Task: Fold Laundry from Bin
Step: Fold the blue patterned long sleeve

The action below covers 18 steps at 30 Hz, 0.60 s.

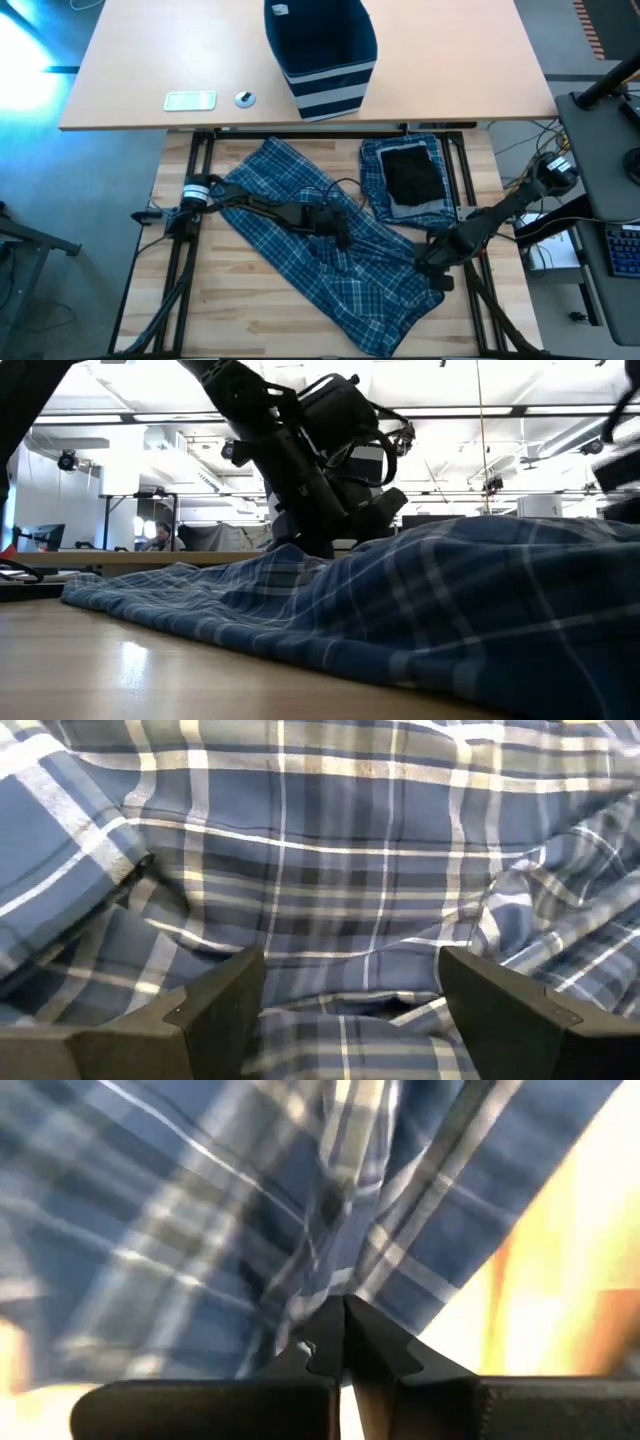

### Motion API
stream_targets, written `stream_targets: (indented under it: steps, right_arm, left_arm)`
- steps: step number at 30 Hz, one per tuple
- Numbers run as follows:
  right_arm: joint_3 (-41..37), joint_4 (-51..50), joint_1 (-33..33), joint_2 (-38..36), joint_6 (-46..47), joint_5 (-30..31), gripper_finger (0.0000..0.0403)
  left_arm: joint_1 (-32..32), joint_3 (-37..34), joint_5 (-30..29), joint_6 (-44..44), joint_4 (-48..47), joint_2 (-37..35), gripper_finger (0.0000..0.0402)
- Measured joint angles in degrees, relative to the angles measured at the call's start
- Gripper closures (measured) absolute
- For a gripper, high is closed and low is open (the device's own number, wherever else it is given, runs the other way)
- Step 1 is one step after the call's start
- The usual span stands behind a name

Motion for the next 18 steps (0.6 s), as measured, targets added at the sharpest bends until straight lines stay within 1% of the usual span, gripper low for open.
stream_targets:
  steps: [5,8,11,15,18]
  right_arm:
    - [6.98,-8.71,0.42,-1.14,-0.56,2.53,0.0394]
    - [9.17,-7.9,1.33,-1.63,-0.37,3.38,0.0394]
    - [8.79,-7.88,2.05,-1.41,1.49,4.01,0.0394]
    - [6.66,-6.71,3.0,-1.04,3.94,6.55,0.0394]
    - [3.81,-2.33,3.04,-1.0,5.38,7.11,0.0394]
  left_arm:
    - [-0.28,-0.12,-0.25,0.8,-0.35,-5.12,0.0118]
    - [-0.88,-0.1,-0.68,2.04,-1.21,-9.05,0.0118]
    - [-2.38,-0.1,-2.35,2.14,-3.18,-12.84,0.0118]
    - [-5.79,-0.16,-5.11,1.49,-5.33,-17.02,0.0118]
    - [-9.42,-0.23,-6.79,-0.33,-6.25,-19.14,0.0118]
